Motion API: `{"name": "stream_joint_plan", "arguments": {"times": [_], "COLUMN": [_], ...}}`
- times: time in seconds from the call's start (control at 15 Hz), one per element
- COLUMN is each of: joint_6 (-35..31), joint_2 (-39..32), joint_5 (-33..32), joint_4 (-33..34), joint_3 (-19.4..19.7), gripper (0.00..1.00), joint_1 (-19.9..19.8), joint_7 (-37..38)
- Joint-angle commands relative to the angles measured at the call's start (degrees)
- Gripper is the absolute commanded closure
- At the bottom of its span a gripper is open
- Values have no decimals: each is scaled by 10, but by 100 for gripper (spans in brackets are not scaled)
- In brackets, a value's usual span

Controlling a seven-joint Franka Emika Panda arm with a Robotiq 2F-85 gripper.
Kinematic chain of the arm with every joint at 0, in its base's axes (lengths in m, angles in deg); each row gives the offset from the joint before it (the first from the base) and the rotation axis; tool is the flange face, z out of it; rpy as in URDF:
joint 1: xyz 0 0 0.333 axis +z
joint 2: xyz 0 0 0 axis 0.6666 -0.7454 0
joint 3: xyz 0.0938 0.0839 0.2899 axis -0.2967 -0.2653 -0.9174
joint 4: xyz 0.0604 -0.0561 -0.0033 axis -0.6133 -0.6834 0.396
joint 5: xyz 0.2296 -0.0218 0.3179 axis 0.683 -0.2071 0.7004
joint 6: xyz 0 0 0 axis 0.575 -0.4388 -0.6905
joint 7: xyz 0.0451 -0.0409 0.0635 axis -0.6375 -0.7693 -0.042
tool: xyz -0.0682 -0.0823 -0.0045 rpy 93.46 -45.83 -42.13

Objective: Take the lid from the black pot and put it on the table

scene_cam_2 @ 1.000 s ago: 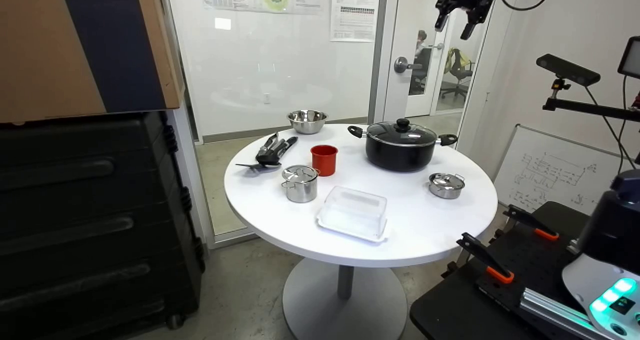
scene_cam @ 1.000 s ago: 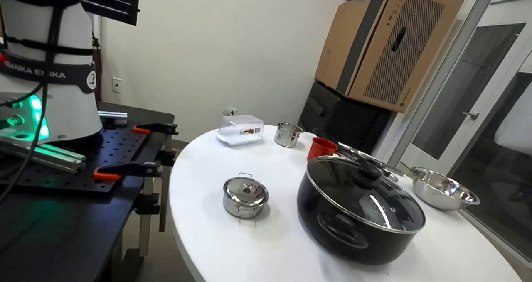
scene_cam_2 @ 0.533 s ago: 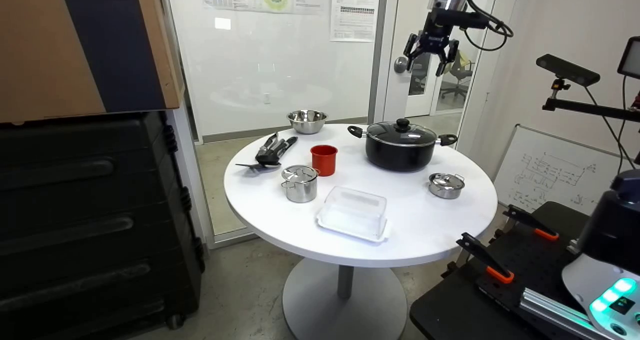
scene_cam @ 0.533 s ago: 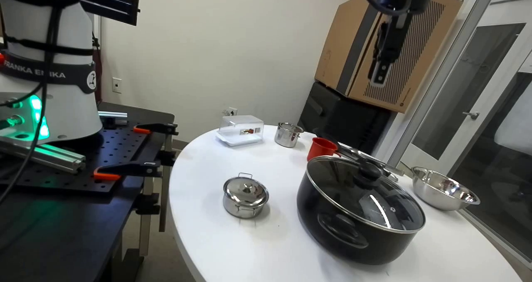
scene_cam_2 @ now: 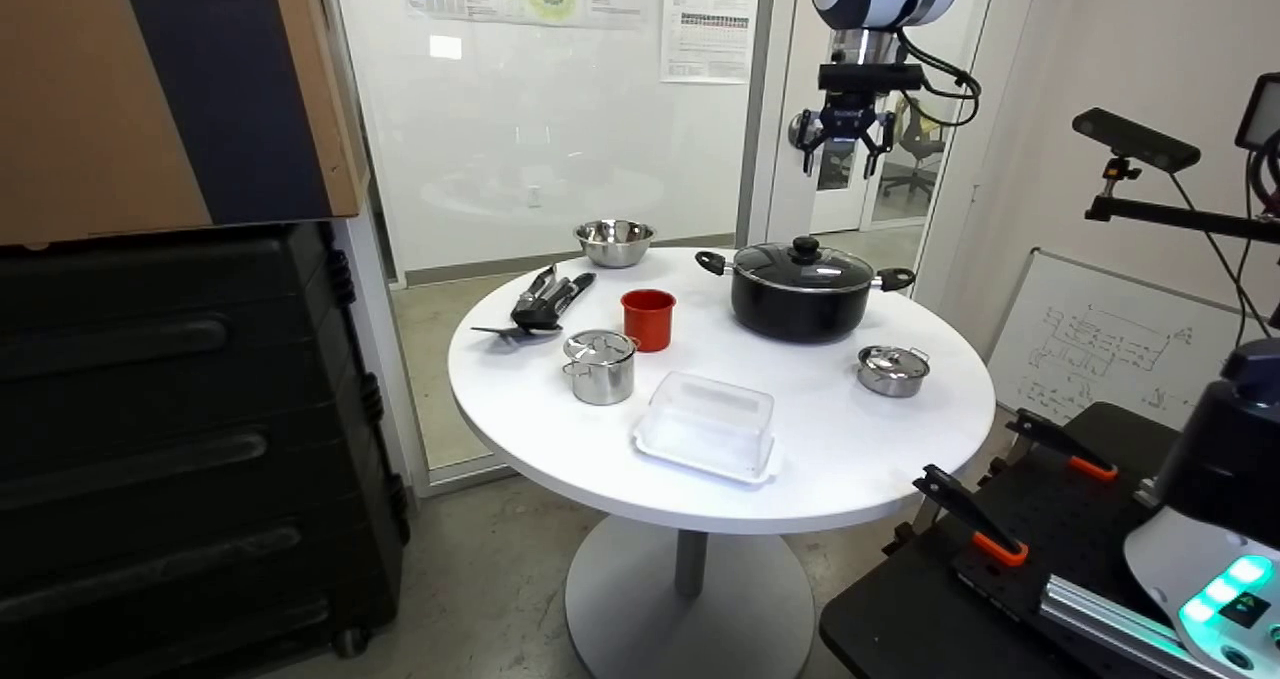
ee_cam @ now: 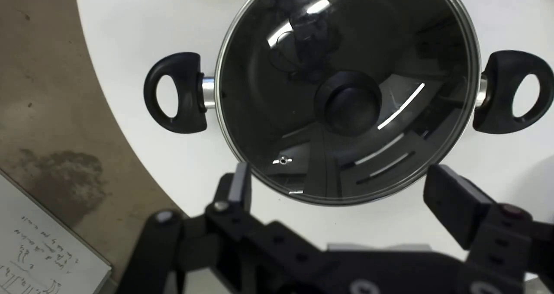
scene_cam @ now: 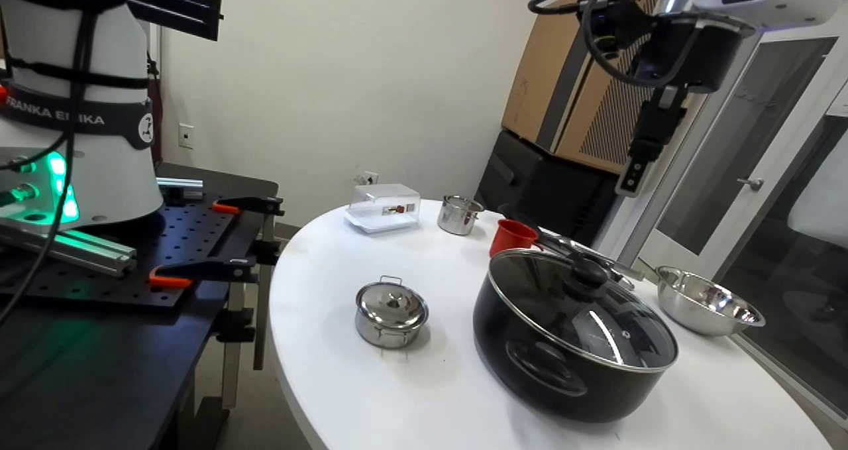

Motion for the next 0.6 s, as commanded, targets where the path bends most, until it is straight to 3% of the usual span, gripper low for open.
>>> {"name": "stream_joint_plan", "arguments": {"times": [0.0, 0.53], "joint_6": [22, 37], "joint_2": [-38, -61], "joint_5": [5, 45], "joint_4": [45, 35], "joint_3": [6, 3], "gripper": [0, 0], "joint_1": [1, -2], "joint_7": [31, 26]}}
